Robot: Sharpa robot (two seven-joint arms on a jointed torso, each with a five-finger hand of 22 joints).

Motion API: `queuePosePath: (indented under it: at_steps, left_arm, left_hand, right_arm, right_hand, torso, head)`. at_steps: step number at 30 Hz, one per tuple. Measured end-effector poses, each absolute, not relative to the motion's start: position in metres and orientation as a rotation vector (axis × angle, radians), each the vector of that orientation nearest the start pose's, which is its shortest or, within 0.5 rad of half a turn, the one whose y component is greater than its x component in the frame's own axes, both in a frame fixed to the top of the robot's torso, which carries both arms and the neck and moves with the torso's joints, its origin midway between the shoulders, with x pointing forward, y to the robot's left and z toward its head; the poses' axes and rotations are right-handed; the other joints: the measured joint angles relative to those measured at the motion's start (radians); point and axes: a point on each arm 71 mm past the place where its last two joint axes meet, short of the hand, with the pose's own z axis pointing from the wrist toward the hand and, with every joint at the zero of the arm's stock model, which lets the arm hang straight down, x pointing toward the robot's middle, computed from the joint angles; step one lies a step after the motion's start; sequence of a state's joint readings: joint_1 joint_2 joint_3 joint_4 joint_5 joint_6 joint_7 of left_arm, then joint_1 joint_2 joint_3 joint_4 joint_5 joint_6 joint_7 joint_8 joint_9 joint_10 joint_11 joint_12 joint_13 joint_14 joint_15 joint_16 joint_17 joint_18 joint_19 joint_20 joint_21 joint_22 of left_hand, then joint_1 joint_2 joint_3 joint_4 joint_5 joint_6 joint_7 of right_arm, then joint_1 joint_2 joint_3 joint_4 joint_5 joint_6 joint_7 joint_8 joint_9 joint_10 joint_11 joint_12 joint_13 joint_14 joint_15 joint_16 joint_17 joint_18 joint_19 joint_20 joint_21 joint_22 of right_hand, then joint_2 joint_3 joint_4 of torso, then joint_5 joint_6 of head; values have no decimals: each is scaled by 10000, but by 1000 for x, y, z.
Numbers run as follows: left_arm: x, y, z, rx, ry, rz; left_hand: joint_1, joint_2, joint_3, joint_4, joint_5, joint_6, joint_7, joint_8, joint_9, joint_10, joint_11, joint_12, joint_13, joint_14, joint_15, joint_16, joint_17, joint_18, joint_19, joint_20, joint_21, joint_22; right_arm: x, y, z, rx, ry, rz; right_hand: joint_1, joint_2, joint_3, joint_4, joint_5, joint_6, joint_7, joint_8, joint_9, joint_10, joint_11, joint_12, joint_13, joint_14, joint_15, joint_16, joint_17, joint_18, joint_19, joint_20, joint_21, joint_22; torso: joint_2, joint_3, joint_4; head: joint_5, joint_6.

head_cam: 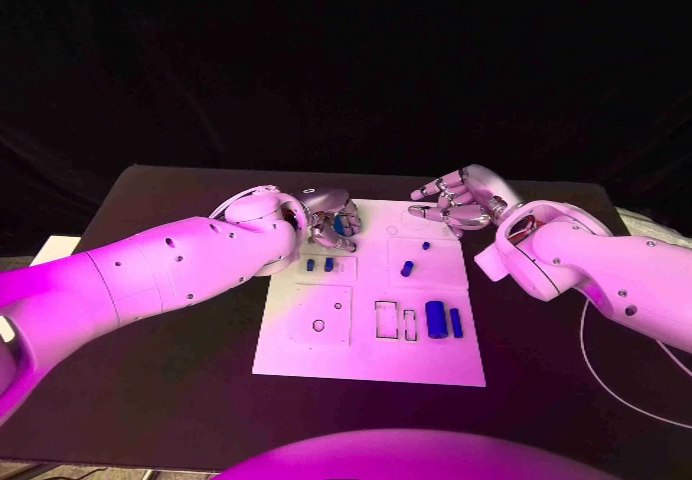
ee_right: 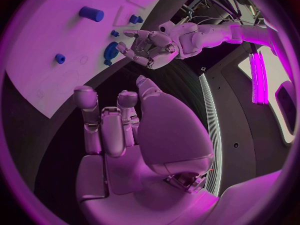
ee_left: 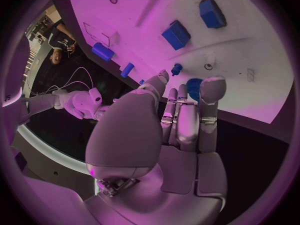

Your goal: Assemble the parts on the task board

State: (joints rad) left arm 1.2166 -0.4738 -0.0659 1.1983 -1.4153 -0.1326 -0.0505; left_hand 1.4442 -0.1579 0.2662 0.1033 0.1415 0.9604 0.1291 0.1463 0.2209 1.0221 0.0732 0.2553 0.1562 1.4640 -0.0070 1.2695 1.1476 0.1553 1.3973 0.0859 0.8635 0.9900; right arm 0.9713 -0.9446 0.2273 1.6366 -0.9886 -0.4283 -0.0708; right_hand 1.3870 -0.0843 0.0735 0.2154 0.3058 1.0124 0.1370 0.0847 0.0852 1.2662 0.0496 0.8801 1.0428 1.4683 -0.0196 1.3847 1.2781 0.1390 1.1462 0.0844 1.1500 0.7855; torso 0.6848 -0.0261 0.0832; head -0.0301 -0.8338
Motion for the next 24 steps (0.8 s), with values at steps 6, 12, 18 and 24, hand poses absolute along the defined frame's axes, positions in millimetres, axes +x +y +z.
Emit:
queuePosePath:
  at_steps: [6,12,18,24]
  left_arm:
    - [528,90,-215,3094,18425,-6867]
    - [528,84,-219,3167,18586,-6651]
    - [529,81,-223,3190,18710,-6531]
    - [529,80,-224,3213,18740,-6482]
  left_hand:
    - [-34,42,98,9,0,252,-11,-5,-91,305,-11,-29,-124,33,-33,78,-35,-156,206,-27,577,470]
    - [121,197,446,-82,0,545,-62,-46,-204,736,-93,-155,-282,-4,-71,78,-242,-307,412,-54,1329,1102]
    - [122,197,644,-115,0,691,-65,-90,-279,900,-104,-269,-378,33,-108,78,-328,-307,447,-89,1562,1315]
    - [122,197,764,-151,0,775,-80,-138,-341,1056,-160,-385,-453,33,-108,78,-402,-306,484,-125,1656,1452]
  right_arm:
    - [464,-234,-183,4990,16145,9328]
    - [464,-233,-183,4985,16148,9343]
    - [464,-232,-183,4978,16155,9363]
    - [464,-232,-183,4974,16164,9373]
  right_hand:
    - [0,0,0,0,61,0,0,0,-1,0,0,0,-11,0,0,0,0,0,0,0,1,-14]
    - [0,0,0,0,100,0,0,0,8,0,0,0,-30,0,0,0,0,-1,0,0,-37,-15]
    - [0,0,0,0,100,0,0,0,7,1,0,0,-30,0,0,0,1,0,0,0,-37,-14]
    - [1,0,0,0,142,0,0,0,6,1,1,0,-30,0,0,0,1,0,0,0,-37,-14]
  torso:
    - [-7,2,0]
    - [-8,6,2]
    - [-8,7,6]
    - [-8,12,10]
  head:
    - [-15,-8]
    - [-33,-8]
    - [-52,-20]
    - [-63,-50]
